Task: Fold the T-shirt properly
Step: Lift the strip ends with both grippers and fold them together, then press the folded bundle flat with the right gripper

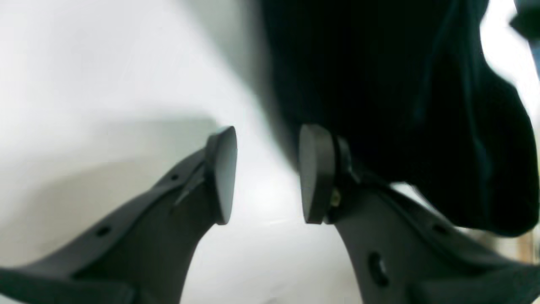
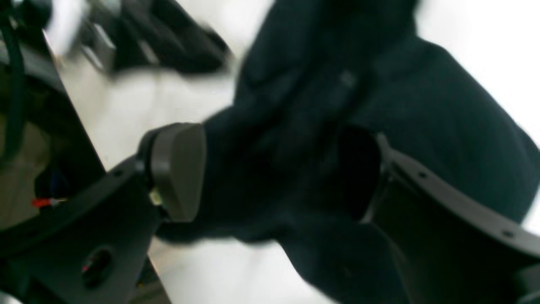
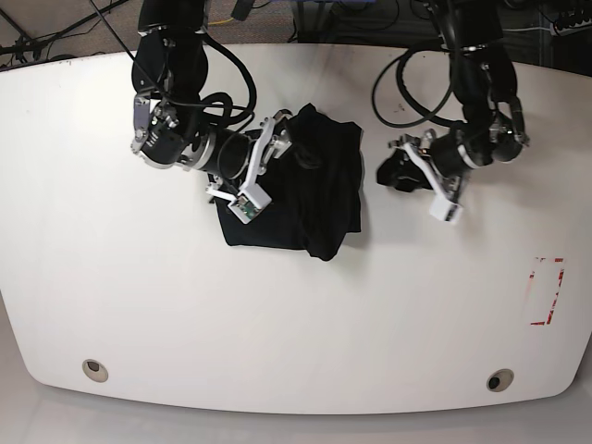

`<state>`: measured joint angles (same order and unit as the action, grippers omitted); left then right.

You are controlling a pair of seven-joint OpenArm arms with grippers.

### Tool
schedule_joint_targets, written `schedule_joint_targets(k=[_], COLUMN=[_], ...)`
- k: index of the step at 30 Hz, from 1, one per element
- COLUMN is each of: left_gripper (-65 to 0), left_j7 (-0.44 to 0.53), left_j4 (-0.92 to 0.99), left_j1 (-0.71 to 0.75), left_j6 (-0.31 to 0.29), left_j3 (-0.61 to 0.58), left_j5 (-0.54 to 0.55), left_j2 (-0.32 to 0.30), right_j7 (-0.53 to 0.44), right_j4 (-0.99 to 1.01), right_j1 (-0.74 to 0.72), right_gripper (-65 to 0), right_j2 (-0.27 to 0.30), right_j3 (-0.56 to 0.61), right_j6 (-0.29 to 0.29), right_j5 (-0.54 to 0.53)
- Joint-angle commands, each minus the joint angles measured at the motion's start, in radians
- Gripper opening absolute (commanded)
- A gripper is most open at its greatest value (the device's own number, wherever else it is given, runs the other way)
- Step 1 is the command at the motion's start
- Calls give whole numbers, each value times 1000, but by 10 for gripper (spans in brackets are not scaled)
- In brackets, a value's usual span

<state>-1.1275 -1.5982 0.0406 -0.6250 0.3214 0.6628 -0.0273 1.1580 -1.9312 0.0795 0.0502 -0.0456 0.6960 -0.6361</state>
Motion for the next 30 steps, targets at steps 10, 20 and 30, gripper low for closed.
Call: schedule_joint_targets(k=[10, 20, 30], left_gripper=[-426, -426, -426], left_j7=[13, 14, 14], left_j4=[-66, -195, -278], left_j1=[-12, 23, 18], left_j6=[0, 0, 0], left_j3=[164, 163, 77], left_j5=[50, 44, 42], left_j2=[-161, -187, -211], right_j7=[-17, -19, -19], right_j4=[-12, 72, 69], right_j1=[27, -7, -14], right_gripper=[-178, -178, -178], right_j2=[63, -109, -149], right_j3=[-4, 197, 221], right_j6=[2, 2, 2], right_j5=[-46, 72, 71])
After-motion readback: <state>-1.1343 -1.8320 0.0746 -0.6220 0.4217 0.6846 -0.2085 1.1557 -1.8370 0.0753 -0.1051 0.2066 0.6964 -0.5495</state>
